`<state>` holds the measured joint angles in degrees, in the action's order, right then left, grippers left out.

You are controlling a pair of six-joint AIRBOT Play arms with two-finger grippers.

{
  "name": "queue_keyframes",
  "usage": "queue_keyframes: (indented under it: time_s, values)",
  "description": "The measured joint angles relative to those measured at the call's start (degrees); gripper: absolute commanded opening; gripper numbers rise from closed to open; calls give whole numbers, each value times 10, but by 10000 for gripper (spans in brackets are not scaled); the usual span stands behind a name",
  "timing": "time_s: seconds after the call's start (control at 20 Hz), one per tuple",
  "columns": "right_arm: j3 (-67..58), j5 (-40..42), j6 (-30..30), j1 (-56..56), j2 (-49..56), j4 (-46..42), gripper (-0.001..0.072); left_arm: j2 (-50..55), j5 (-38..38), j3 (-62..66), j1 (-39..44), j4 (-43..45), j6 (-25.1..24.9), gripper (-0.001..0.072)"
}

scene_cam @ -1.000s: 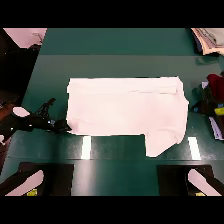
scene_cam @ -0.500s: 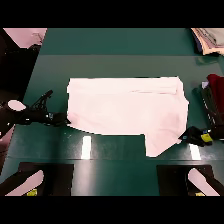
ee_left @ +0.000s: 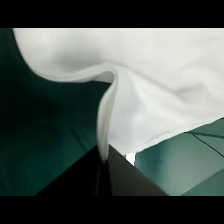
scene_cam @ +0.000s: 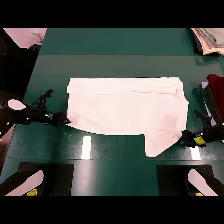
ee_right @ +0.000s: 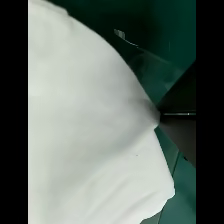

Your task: Fold the shirts.

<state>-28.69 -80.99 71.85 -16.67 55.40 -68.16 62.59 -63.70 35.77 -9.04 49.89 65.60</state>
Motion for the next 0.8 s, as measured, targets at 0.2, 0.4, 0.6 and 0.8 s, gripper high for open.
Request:
queue_keyframes:
  time_s: [0.2, 0.4, 0.6, 0.8]
  values:
    - [-12, -10, 1, -7, -60, -25, 9, -10, -30, 21, 0, 38, 3, 20]
    - [-59, -66, 7, -21, -128, -52, 9, -83, -94, 49, 0, 87, 14, 21]
    - [-116, -107, 14, -16, -165, -71, 8, -174, -198, 59, 0, 99, 23, 21]
    - [-183, -112, 24, 31, -133, -76, 8, -202, -214, 62, 0, 70, 47, 20]
